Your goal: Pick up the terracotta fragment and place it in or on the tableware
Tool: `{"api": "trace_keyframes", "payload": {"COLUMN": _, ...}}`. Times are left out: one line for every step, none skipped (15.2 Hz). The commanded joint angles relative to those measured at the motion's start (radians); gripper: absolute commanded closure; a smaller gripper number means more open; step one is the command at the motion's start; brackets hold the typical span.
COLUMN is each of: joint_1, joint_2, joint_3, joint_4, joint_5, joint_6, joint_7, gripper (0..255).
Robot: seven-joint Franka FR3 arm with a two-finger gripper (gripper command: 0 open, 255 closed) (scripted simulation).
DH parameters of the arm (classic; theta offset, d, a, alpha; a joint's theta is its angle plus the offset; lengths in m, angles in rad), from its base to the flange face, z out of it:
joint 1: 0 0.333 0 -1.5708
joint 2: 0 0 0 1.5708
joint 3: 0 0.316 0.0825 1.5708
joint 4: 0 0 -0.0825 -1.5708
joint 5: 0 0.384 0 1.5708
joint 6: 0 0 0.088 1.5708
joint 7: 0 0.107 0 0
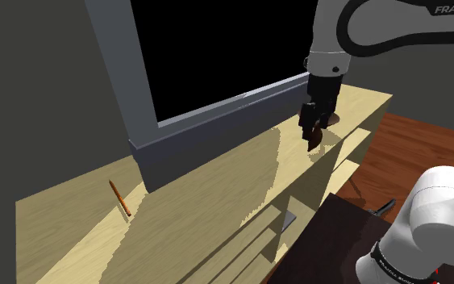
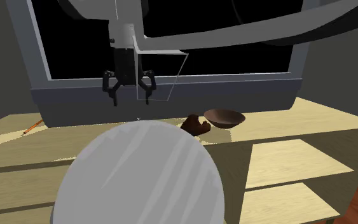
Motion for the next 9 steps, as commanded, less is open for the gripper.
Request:
{"api": "trace_keyframes", "payload": {"joint_1": 0.000, "joint_2": 0.000, "joint_3": 0.000, "joint_4": 0.000, "joint_5": 0.000, "joint_6": 0.000, "joint_7": 0.000, "gripper": 0}}
{"api": "trace_keyframes", "payload": {"joint_1": -0.020, "joint_2": 0.029, "joint_3": 0.002, "joint_4": 0.004, "joint_5": -0.009, "joint_6": 0.023, "joint_7": 0.034, "gripper": 0}}
{"api": "trace_keyframes", "payload": {"joint_1": -0.040, "joint_2": 0.057, "joint_3": 0.004, "joint_4": 0.010, "joint_5": -0.018, "joint_6": 0.045, "joint_7": 0.068, "gripper": 0}}
{"api": "trace_keyframes", "payload": {"joint_1": -0.061, "joint_2": 0.086, "joint_3": 0.006, "joint_4": 0.015, "joint_5": -0.027, "joint_6": 0.066, "joint_7": 0.101, "gripper": 0}}
{"api": "trace_keyframes", "payload": {"joint_1": -0.081, "joint_2": 0.113, "joint_3": 0.007, "joint_4": 0.022, "joint_5": -0.037, "joint_6": 0.086, "joint_7": 0.136, "gripper": 0}}
{"api": "trace_keyframes", "payload": {"joint_1": -0.101, "joint_2": 0.141, "joint_3": 0.008, "joint_4": 0.029, "joint_5": -0.047, "joint_6": 0.105, "joint_7": 0.170, "gripper": 0}}
{"api": "trace_keyframes", "payload": {"joint_1": -0.121, "joint_2": 0.168, "joint_3": 0.008, "joint_4": 0.036, "joint_5": -0.058, "joint_6": 0.122, "joint_7": 0.204, "gripper": 0}}
{"api": "trace_keyframes", "payload": {"joint_1": -0.141, "joint_2": 0.194, "joint_3": 0.007, "joint_4": 0.044, "joint_5": -0.069, "joint_6": 0.139, "joint_7": 0.239, "gripper": 0}}
{"api": "trace_keyframes", "payload": {"joint_1": -0.160, "joint_2": 0.220, "joint_3": 0.006, "joint_4": 0.052, "joint_5": -0.080, "joint_6": 0.154, "joint_7": 0.274, "gripper": 0}}
